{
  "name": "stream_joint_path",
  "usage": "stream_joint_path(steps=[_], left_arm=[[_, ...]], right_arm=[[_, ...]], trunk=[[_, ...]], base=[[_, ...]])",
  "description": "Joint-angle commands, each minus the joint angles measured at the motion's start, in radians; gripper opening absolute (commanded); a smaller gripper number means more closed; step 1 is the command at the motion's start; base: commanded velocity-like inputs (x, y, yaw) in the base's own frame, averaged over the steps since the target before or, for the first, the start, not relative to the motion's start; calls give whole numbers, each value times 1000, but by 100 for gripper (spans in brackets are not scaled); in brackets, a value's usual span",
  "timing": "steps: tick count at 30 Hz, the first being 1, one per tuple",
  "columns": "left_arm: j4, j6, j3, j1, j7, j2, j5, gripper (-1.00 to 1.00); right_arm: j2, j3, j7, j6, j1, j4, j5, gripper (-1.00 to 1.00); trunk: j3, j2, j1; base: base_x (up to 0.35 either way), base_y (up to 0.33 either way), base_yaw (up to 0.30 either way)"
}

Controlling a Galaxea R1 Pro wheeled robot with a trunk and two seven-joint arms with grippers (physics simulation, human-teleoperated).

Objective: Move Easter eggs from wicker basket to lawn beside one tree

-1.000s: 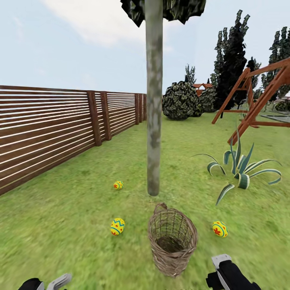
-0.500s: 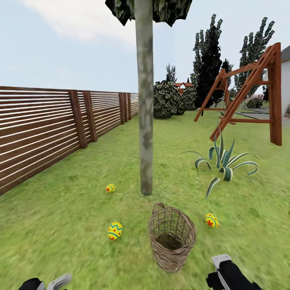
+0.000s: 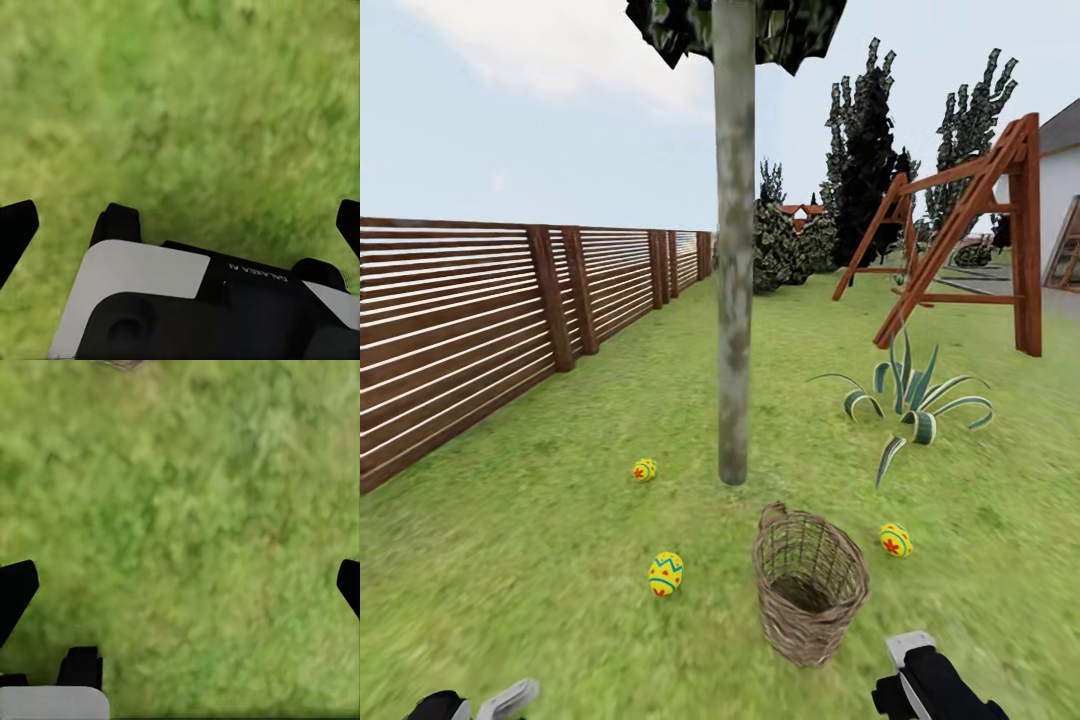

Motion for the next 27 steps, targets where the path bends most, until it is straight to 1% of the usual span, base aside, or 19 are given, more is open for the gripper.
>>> stream_joint_path(steps=[1,6,8,27], left_arm=[[0,5,5,0,-4,-1,-2,100],[0,5,5,0,-4,-2,-2,100],[0,5,5,0,-3,-2,-2,100],[0,5,5,0,-2,-3,-3,100]], right_arm=[[-1,4,1,7,0,-2,6,100],[-1,4,1,7,0,-2,7,100],[-2,4,1,8,0,-2,8,100],[-1,3,1,8,0,-1,8,100]], trunk=[[2,7,-4],[18,42,-23],[23,56,-31],[70,189,-104]], base=[[-77,332,0],[-75,332,-7],[-36,332,-146],[-2,331,-256]])
